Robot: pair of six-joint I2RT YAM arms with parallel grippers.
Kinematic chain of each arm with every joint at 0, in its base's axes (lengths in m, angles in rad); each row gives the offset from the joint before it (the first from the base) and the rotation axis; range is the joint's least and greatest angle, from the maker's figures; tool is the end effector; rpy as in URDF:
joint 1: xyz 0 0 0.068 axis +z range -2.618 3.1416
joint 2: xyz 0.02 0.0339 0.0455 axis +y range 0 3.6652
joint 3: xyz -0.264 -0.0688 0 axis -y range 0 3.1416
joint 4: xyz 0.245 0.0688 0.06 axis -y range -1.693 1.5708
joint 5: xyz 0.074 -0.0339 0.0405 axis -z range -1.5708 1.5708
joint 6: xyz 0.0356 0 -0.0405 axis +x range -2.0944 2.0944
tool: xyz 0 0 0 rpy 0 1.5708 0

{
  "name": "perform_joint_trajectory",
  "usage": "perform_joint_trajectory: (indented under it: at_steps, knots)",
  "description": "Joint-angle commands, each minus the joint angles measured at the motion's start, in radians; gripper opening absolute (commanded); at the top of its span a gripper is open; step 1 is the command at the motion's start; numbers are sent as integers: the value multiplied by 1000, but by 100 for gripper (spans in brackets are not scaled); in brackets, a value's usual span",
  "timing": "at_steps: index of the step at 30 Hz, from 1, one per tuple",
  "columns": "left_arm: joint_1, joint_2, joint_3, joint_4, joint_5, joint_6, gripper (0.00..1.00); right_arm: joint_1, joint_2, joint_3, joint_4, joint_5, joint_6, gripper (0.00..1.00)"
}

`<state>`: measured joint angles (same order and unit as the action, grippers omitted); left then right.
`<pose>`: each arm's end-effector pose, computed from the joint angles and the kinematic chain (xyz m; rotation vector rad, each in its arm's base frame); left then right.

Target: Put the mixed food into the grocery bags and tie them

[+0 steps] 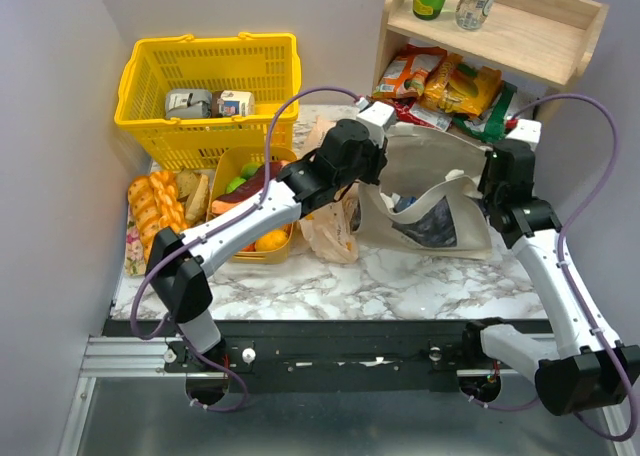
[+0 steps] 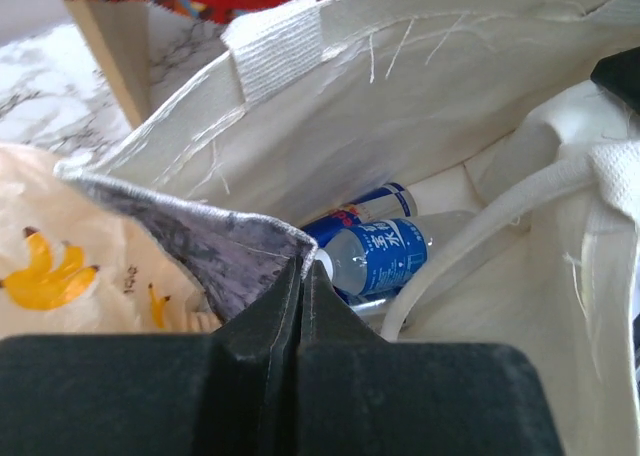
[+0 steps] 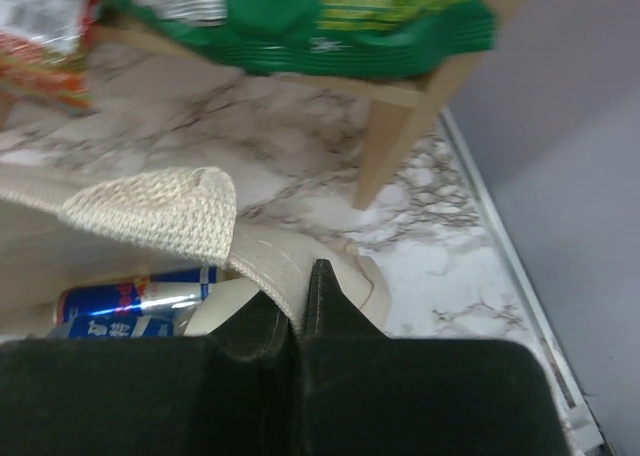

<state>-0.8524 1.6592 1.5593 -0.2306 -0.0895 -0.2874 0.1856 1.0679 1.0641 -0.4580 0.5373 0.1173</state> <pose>0.2634 -0.2965 0.3762 0.4859 1.8987 -0.6809 0.2310 0.0248 0.3573 0.2660 1.9621 -0.3488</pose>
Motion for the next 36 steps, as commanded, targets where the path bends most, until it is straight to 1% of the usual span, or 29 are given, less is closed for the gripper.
perform_joint_trajectory:
  at_steps: [1,3,7,8,9,10,11,12,13,15,16,17,19,20,21,22,23,24,26,27,28,29,30,31,33,34,36]
  knots:
    - [-42,76,73,36,-3,-21,0,-122,-62,-21,173,82,-38,1]
    - [-51,106,108,28,-7,-13,0,-159,-62,-27,186,84,-45,1]
    - [-53,126,122,5,-29,-4,0,-173,-65,-27,193,93,-73,1]
    - [-51,123,119,-4,-41,1,0,-172,-69,-27,193,84,-76,4]
    - [-53,114,110,-9,-67,4,1,-172,-77,-29,194,55,-79,17]
    - [-53,106,104,-12,-79,13,22,-172,-86,-29,194,34,-82,34]
    - [-51,97,94,-15,-94,20,36,-172,-107,-27,191,11,-85,60]
    - [-51,76,75,-13,-104,31,51,-173,-120,-26,193,-35,-82,84]
    - [-53,62,64,-13,-128,48,71,-173,-132,-21,193,-62,-82,90]
    - [-53,21,24,-15,-150,68,84,-172,-174,-16,191,-126,-77,96]
    - [-51,2,6,-16,-174,77,91,-173,-192,-13,190,-143,-74,96]
    - [-47,-13,-13,-18,-183,100,94,-172,-209,-7,191,-161,-68,96]
    - [-37,-71,-76,-24,-213,109,97,-172,-265,-3,196,-250,-67,95]
    - [-21,-93,-99,-29,-236,105,98,-172,-282,-4,218,-288,-64,93]
    - [-10,-133,-146,-32,-242,100,98,-172,-311,-3,231,-384,-64,90]
    - [2,-156,-171,-32,-245,94,98,-170,-316,5,240,-436,-62,89]
    - [13,-177,-197,-33,-256,88,98,-170,-316,17,242,-479,-45,88]
    - [44,-215,-244,-35,-257,68,99,-166,-312,49,240,-572,-39,87]
    - [76,-249,-292,-27,-257,50,99,-126,-272,94,216,-640,-38,85]
    - [107,-268,-327,-27,-247,33,99,-94,-257,115,205,-651,-44,83]
    - [124,-274,-341,-29,-243,22,99,-51,-225,149,197,-627,-59,82]
    - [136,-277,-350,-36,-239,11,99,50,-214,158,197,-587,-103,83]
    - [148,-277,-367,-38,-218,4,99,92,-197,168,197,-512,-107,83]
    - [162,-277,-375,-38,-211,-8,99,121,-183,189,196,-501,-140,83]
    - [164,-282,-398,-23,-194,-10,99,163,-155,203,197,-532,-127,83]
    - [165,-286,-409,-12,-140,4,99,173,-151,204,203,-572,-120,83]
    - [167,-315,-454,43,-77,13,99,202,-141,201,229,-623,-92,83]
